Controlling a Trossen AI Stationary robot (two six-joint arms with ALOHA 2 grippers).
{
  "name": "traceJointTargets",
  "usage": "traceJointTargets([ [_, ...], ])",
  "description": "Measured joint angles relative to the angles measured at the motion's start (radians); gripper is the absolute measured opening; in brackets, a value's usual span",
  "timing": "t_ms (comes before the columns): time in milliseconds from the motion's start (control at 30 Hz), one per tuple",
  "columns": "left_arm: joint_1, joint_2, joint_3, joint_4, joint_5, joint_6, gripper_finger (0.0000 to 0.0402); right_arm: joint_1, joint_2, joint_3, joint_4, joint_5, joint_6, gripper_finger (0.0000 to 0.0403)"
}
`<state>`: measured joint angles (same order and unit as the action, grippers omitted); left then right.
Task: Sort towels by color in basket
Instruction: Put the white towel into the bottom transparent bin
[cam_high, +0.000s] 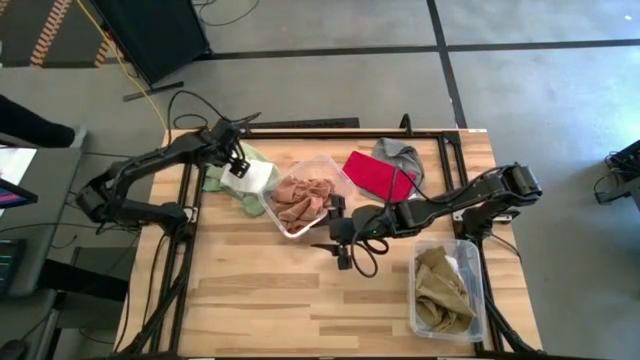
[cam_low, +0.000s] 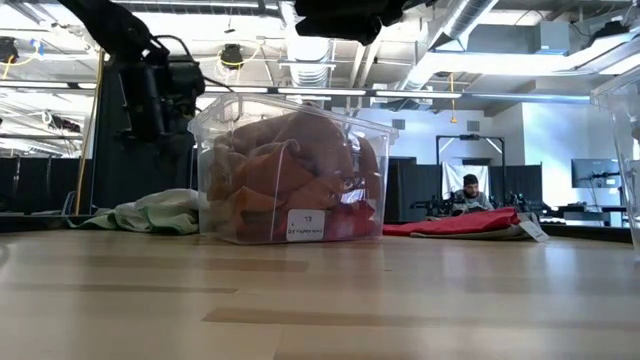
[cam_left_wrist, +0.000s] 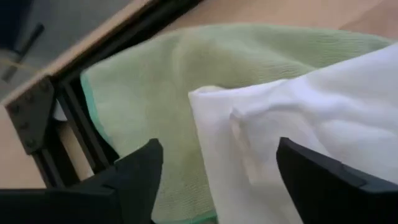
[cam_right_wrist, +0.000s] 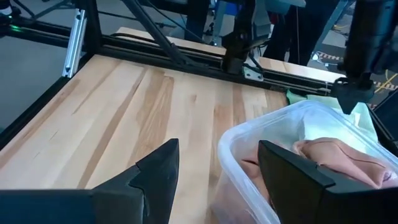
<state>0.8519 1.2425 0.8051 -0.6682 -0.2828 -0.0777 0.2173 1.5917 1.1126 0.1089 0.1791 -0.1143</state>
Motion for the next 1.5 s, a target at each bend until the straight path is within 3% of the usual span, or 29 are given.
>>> traceJointTargets([
  [133,0.028,0.037,0.0,0.018,0.048,-0.009,0.0313,0.006,0.0,0.0,0.0,0.0,0.001,0.0249],
  [567,0.072,0.236,0.0,0.095,0.124,0.036,0.0299,0.04,0.0,0.0,-0.015,0.0,0.017,0.0249],
  [733,0.071,0.231,0.0,0.101,0.177,0.067,0.0232,0.037,0.0,0.0,-0.029,0.0,0.017,0.0249],
  [1067,0.068,0.229,0.0,0.077,0.278,0.144,0.0022,0.023,0.0,0.0,-0.021,0.001,0.024,0.0249],
  [1300,0.04,0.193,0.0,0.063,0.282,0.164,0.0005,0.023,0.0,0.0,-0.021,0.001,0.03,0.0249],
  [1500,0.018,0.03,0.014,0.017,0.283,0.163,0.0003,0.014,0.0,0.0,-0.016,0.002,0.027,0.0249],
])
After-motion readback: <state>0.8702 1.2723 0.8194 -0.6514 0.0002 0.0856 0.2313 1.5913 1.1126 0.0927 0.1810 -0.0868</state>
